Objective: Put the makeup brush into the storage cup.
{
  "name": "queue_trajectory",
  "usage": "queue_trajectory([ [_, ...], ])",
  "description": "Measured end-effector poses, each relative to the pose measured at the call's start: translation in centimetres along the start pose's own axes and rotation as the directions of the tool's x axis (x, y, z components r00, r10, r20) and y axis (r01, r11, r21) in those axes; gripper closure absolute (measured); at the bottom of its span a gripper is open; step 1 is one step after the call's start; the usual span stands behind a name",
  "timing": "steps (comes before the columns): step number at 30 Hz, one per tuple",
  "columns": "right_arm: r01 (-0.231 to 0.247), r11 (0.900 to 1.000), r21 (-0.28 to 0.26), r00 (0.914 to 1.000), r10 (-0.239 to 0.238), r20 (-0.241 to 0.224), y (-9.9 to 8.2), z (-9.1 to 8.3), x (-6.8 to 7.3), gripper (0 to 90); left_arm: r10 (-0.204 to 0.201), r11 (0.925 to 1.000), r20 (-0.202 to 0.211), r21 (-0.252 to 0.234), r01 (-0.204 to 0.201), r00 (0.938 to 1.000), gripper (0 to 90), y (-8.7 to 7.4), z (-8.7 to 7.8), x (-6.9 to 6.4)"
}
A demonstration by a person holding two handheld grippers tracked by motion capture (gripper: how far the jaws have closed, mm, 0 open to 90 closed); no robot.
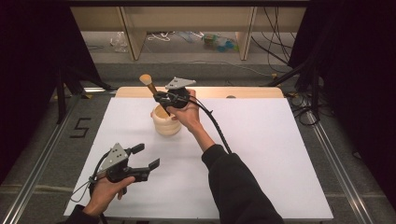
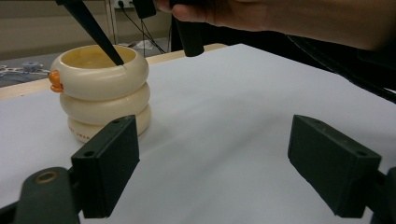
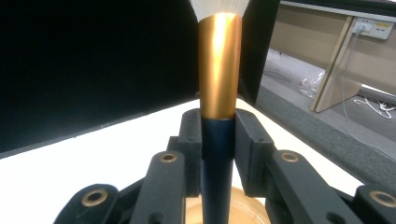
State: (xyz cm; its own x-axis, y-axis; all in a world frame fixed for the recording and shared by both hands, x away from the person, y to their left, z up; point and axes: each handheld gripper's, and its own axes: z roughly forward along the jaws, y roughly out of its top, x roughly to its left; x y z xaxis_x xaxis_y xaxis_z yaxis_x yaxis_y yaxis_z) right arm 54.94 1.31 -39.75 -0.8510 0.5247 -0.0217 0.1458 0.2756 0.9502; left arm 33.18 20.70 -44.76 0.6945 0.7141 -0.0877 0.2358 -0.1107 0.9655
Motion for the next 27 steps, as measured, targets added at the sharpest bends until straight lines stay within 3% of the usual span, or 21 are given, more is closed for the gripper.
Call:
queue_trajectory([
  [4, 0.002, 0.9999, 0.012, 1.0, -0.002, -0.009, -0.4, 0.1, -0.1, 74.5, 0.008, 1.0, 0.0, 0.001, -0.008, 1.0, 16.4, 0.0, 0.0, 0.1],
  [8, -0.033, 0.9994, 0.012, 0.9993, 0.033, -0.015, -1.0, 0.1, -0.1, 74.5, 0.008, 1.0, 0.001, 0.001, -0.008, 1.0, 16.4, 0.0, 0.0, 0.1],
  [15, -0.024, 0.9992, 0.032, 0.9997, 0.024, 0.0, -2.0, 0.4, -0.3, 74.3, 0.008, 1.0, 0.001, 0.0, -0.008, 1.0, 16.4, 0.0, 0.0, 0.1],
  [17, -0.017, 0.9988, 0.045, 0.9997, 0.017, -0.015, -2.1, 0.4, -0.2, 74.1, 0.009, 1.0, 0.001, 0.0, -0.009, 1.0, 16.4, 0.0, 0.0, 0.1],
  [23, 0.004, 0.9952, 0.098, 1.0, -0.004, 0.0, -2.6, 0.1, -0.1, 61.2, 0.008, 1.0, 0.0, -0.002, -0.008, 1.0, 16.3, 0.0, 0.0, 0.1],
  [27, -0.021, 0.9963, 0.083, 0.9997, 0.02, 0.016, -2.6, -0.6, -0.2, 52.6, -0.003, 1.0, 0.0, -0.003, 0.003, 1.0, 16.4, 0.0, 0.0, 0.0],
])
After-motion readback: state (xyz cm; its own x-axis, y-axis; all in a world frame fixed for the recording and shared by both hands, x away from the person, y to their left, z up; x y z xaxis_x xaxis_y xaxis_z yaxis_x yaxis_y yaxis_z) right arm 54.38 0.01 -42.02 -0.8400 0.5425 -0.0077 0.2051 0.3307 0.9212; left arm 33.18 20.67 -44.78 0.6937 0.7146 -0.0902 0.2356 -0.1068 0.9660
